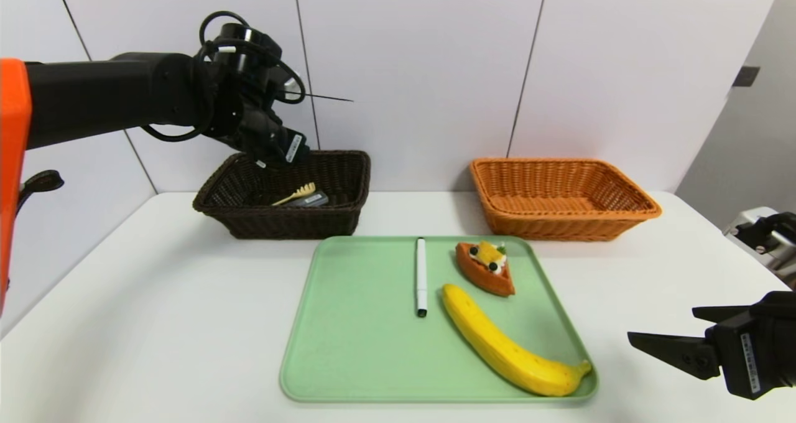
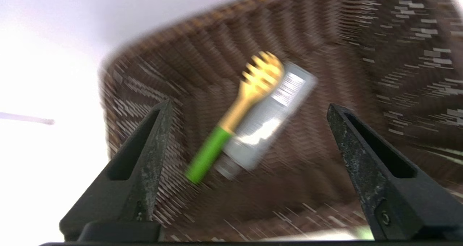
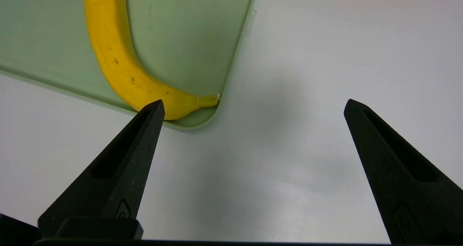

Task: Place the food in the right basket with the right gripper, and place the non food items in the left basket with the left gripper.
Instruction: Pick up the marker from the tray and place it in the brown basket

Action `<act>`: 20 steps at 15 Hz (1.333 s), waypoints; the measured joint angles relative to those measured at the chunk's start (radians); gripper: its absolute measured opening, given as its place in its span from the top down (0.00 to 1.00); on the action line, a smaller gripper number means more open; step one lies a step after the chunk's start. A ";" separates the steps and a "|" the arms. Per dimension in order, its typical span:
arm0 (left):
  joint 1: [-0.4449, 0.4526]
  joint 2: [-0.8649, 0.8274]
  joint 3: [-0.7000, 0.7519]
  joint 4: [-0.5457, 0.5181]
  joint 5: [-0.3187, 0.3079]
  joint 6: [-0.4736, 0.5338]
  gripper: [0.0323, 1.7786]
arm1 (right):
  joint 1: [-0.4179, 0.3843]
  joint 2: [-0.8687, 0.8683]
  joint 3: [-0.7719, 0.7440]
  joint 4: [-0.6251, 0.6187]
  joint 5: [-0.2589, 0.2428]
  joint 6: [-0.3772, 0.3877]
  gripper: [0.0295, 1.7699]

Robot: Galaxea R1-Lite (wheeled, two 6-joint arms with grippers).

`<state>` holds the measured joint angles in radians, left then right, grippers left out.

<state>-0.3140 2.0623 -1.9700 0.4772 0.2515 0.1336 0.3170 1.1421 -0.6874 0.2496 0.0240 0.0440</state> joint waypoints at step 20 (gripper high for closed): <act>-0.475 0.089 0.000 0.289 0.055 -0.660 0.05 | 0.000 -0.007 0.002 -0.004 0.000 0.009 0.03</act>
<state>-0.7894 2.1517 -1.9704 0.7657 0.3068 -0.5266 0.3170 1.1349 -0.6855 0.2453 0.0240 0.0534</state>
